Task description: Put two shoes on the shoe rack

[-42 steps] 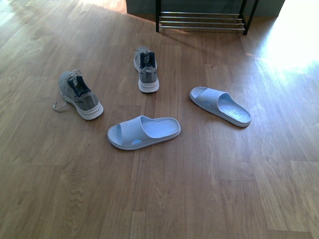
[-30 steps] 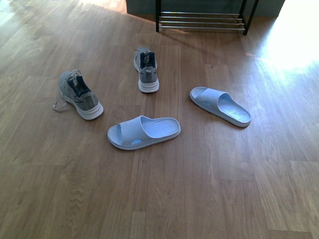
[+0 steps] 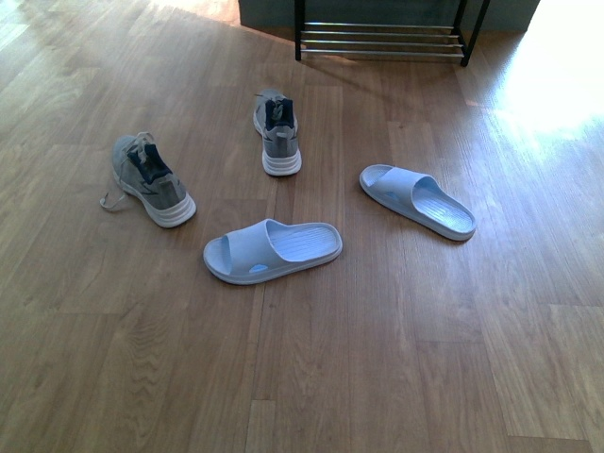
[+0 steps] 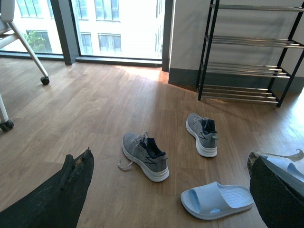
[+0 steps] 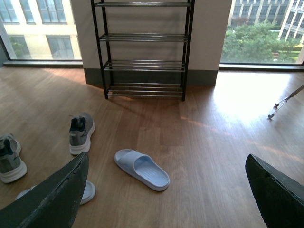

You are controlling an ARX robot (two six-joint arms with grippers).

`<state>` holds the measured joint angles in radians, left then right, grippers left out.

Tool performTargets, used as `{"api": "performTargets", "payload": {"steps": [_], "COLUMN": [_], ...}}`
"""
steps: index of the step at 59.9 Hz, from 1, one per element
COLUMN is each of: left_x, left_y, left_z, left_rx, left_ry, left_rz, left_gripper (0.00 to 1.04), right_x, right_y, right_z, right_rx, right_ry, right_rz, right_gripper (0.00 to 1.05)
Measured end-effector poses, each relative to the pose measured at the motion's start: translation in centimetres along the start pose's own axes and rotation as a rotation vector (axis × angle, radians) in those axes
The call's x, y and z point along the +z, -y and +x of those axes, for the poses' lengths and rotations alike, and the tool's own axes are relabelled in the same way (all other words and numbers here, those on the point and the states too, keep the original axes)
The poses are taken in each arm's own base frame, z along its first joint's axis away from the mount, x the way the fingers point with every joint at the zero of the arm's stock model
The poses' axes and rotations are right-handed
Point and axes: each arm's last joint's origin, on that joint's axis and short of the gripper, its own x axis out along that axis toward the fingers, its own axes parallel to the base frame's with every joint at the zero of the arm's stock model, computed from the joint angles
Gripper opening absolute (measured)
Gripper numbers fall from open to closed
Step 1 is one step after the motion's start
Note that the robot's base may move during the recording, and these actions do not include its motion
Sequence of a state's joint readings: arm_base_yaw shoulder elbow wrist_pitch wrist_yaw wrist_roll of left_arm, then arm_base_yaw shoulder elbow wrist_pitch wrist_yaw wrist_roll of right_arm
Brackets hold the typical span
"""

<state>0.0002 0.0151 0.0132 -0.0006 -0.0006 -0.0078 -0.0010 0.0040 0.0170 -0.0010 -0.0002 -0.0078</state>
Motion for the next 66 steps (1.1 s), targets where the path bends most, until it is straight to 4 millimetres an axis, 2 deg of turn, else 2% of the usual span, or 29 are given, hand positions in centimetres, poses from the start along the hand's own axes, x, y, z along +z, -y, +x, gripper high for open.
{"api": "performTargets", "payload": {"steps": [66], "left_x": [0.0], "left_y": [0.0], "left_z": [0.0], "left_rx": [0.0], "left_ry": [0.0], "left_rz": [0.0], "left_gripper": [0.95], "right_x": [0.0], "right_y": [0.0], "right_z": [0.0], "right_rx": [0.0], "right_ry": [0.0], "right_rz": [0.0], "right_gripper": [0.96]}}
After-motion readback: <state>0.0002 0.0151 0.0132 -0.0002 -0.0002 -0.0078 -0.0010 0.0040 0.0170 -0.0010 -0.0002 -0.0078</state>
